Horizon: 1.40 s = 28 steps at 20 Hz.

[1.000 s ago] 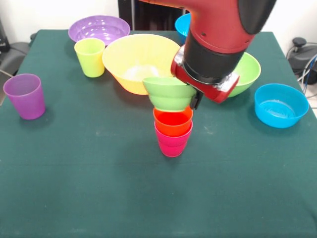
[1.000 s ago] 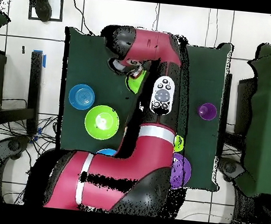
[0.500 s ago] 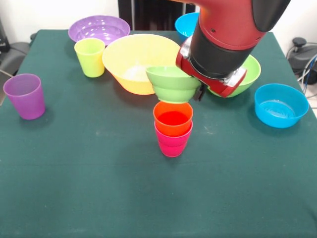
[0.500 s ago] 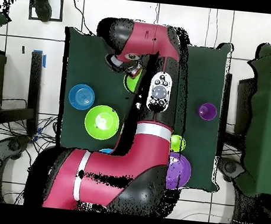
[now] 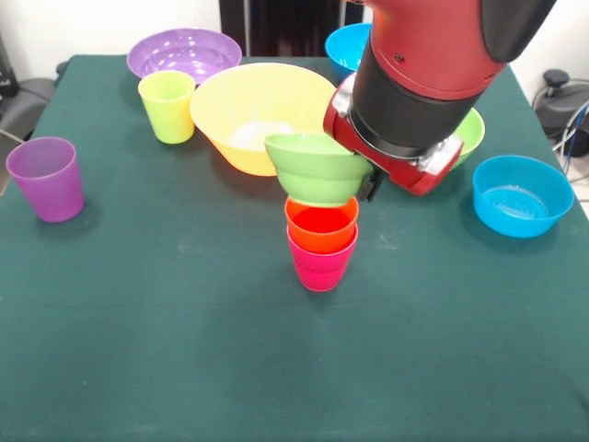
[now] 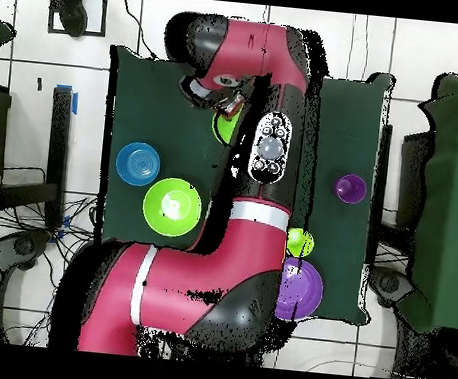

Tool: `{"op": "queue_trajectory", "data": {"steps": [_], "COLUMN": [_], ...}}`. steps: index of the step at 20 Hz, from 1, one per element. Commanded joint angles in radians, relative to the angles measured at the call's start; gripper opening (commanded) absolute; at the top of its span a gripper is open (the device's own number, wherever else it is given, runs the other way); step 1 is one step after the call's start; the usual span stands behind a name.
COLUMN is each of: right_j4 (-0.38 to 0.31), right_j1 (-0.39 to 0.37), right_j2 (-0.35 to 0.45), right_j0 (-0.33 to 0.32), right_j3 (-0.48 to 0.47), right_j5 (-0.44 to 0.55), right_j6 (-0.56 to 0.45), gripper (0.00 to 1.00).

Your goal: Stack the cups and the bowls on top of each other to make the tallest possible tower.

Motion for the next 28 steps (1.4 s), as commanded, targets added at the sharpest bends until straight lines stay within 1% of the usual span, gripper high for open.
{"op": "queue_trajectory", "data": {"steps": [1, 3, 4, 5, 6, 9, 22, 28], "right_j4": [0.005, 0.013, 0.017, 0.021, 0.022, 0.030, 0.051, 0.046], "right_j1": [0.056, 0.051, 0.057, 0.048, 0.052, 0.024, -0.025, -0.024], "right_j2": [0.044, 0.039, 0.037, 0.036, 0.034, 0.027, -0.005, -0.012], "right_j0": [0.001, 0.008, 0.009, 0.016, 0.018, 0.030, 0.040, 0.041], "right_j3": [-0.097, -0.091, -0.104, -0.085, -0.094, -0.036, 0.122, 0.141], "right_j5": [0.090, 0.087, 0.096, 0.084, 0.083, 0.052, -0.052, -0.078], "right_j6": [0.124, 0.132, 0.136, 0.144, 0.147, 0.155, 0.124, 0.119], "gripper": [0.00, 0.00, 0.00, 0.00, 0.00, 0.00, 0.00, 0.00]}}
